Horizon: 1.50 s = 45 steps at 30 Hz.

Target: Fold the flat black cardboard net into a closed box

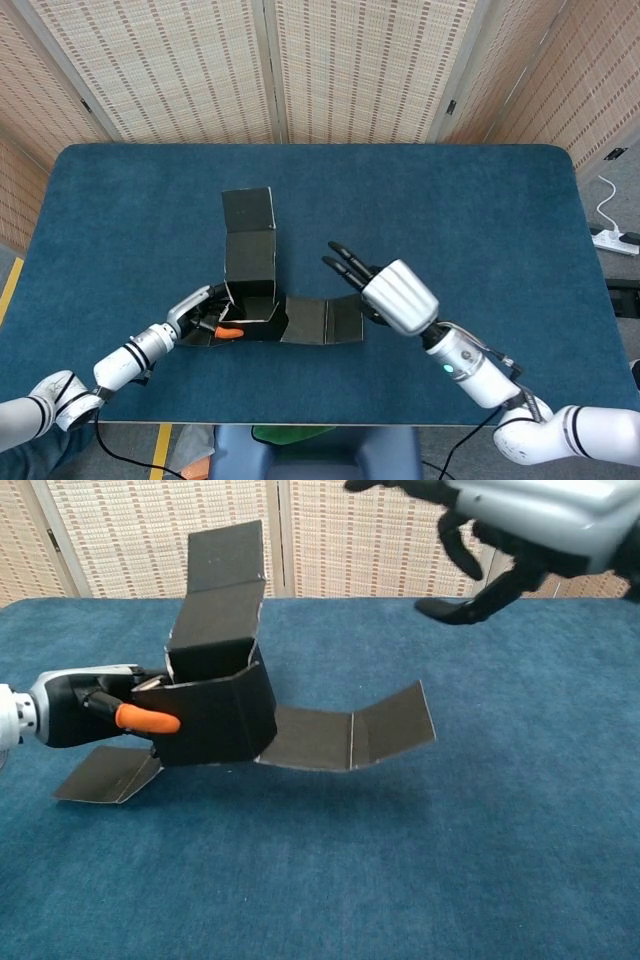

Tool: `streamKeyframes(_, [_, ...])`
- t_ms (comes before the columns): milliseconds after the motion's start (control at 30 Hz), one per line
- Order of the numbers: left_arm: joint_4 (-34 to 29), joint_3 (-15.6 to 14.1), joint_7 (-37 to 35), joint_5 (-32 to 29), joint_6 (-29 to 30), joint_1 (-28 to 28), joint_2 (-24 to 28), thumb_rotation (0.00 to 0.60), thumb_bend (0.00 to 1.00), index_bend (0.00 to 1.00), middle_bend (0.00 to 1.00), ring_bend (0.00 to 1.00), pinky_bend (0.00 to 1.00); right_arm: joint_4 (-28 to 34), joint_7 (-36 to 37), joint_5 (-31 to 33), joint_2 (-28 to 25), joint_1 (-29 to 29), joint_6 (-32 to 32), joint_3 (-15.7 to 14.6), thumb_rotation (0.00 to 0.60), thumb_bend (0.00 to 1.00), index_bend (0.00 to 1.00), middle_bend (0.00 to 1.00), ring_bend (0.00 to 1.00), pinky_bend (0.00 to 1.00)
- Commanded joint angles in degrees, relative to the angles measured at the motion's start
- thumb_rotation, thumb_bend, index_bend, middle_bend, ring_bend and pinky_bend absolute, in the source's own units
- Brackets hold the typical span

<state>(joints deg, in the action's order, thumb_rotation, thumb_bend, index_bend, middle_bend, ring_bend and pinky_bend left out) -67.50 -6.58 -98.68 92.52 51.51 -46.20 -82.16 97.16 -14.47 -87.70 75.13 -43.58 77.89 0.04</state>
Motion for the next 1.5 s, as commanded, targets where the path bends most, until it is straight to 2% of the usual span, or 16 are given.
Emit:
streamKeyframes(33, [-1.2,-1.1,-12.1,2.4,4.6,0.8,3.4,0.6,0.17,0.34,0.3,0.52,0.62,-1.5,8.4,-1.6,-1.7,5.8,5.2,-0.2,0.6,0.33,0.0,0.0,0.68,1.0])
streamKeyframes(167, [-1.9,-1.0,-21.0,2.9,7.1,0.8,4.7,0.6,0.17,0.34,0.31,0.52,0.62,-3.7,15.6,-2.9,-1.2,8.8,8.2,0.1,0.6,0.33,0.0,0.0,0.68,1.0])
streamKeyframes(333, [-3.2,-0.7,-28.2,3.5,9.0,0.2,5.9,0.6,0.17,0.34,0.31,0.52,0.62,-6.8,23.2,-4.0,1.0,10.4,9.9,1.5,0.6,0.33,0.0,0.02,0.69,1.0])
streamKeyframes(467, [-5.1,-0.1,-32.0,3.9,9.7,-0.8,6.7,0.6,0.17,0.34,0.31,0.52,0.62,-9.6,21.4,-4.7,5.6,9.3,8.7,3.5,0.6,0.18,0.0,0.05,0.71,1.0])
streamKeyframes(567, [-5.7,0.0,-32.8,3.9,9.7,-1.1,6.9,0.6,0.17,0.34,0.31,0.52,0.62,-10.2,20.4,-4.9,7.6,8.5,7.9,4.3,0.6,0.11,0.0,0.07,0.72,1.0])
streamKeyframes(633, [-7.0,0.5,-33.3,3.8,9.7,-1.7,7.1,0.6,0.17,0.34,0.31,0.52,0.62,-11.0,18.5,-4.8,11.5,5.9,5.5,6.6,0.6,0.06,0.0,0.09,0.73,1.0])
streamKeyframes(667, [-7.8,0.6,-33.4,3.7,9.6,-1.9,7.4,0.6,0.17,0.34,0.31,0.52,0.62,-12.2,16.1,-4.1,14.1,4.5,4.2,8.3,0.6,0.05,0.0,0.1,0.73,1.0])
streamKeyframes(800, [-9.1,0.5,-32.9,3.7,9.2,-2.3,8.1,0.6,0.17,0.34,0.31,0.52,0.61,-14.4,12.6,-3.3,19.2,1.4,2.4,11.7,0.6,0.02,0.0,0.12,0.74,1.0])
streamKeyframes(1033, [-7.9,-0.8,-29.7,4.9,9.8,-2.0,8.3,0.6,0.17,0.34,0.3,0.52,0.61,-16.2,9.8,-3.0,22.5,-2.4,0.3,15.8,0.6,0.02,0.0,0.16,0.75,1.0])
streamKeyframes(1267, [-5.2,-1.9,-25.6,5.4,10.0,-1.6,7.2,0.6,0.17,0.34,0.3,0.52,0.61,-15.0,8.1,-3.1,21.9,-3.8,-0.8,17.1,0.6,0.02,0.0,0.18,0.75,1.0])
streamKeyframes(1500, [-3.7,-2.3,-21.2,5.3,9.4,-1.6,6.2,0.6,0.17,0.34,0.29,0.52,0.61,-14.5,6.2,-3.6,21.6,-4.3,-0.9,17.2,0.6,0.01,0.0,0.18,0.75,1.0])
